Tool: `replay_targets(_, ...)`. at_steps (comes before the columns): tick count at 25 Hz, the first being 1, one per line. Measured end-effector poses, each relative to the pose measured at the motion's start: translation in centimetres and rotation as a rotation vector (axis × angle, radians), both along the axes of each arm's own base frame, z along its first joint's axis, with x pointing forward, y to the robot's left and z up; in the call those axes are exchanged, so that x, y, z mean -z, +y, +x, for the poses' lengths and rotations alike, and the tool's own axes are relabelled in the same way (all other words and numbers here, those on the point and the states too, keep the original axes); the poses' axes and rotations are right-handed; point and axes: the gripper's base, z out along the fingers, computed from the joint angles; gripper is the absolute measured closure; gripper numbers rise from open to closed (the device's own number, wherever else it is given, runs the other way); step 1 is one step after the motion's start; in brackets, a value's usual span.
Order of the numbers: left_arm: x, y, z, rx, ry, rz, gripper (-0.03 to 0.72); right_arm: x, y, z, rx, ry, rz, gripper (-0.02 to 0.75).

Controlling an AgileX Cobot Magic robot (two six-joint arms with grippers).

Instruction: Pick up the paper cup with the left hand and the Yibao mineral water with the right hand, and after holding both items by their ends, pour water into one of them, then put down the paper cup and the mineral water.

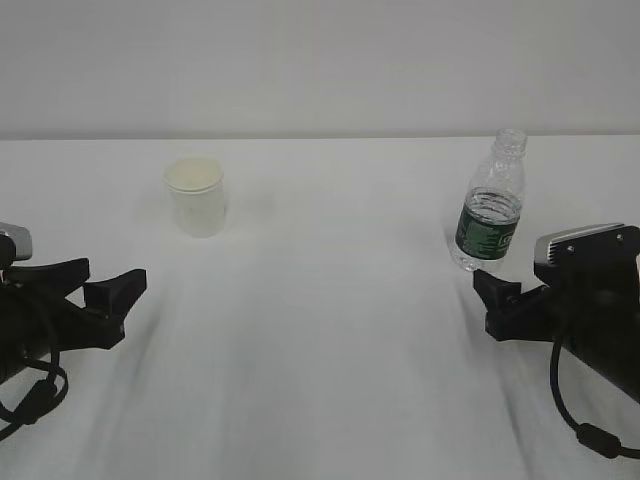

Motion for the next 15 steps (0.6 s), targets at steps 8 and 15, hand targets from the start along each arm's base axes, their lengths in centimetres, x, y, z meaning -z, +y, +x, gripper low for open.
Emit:
replay_targets(8,0.0,0.0,0.0,0.001,0.0,0.0,0.151,-0.2,0.1,0.8,0.004,-0.022,0.003,0.113)
replay_targets(15,0.0,0.0,0.0,0.001,0.0,0.0,0.151,0.3,0.2,1.4,0.008,-0.021,0.004,0.113)
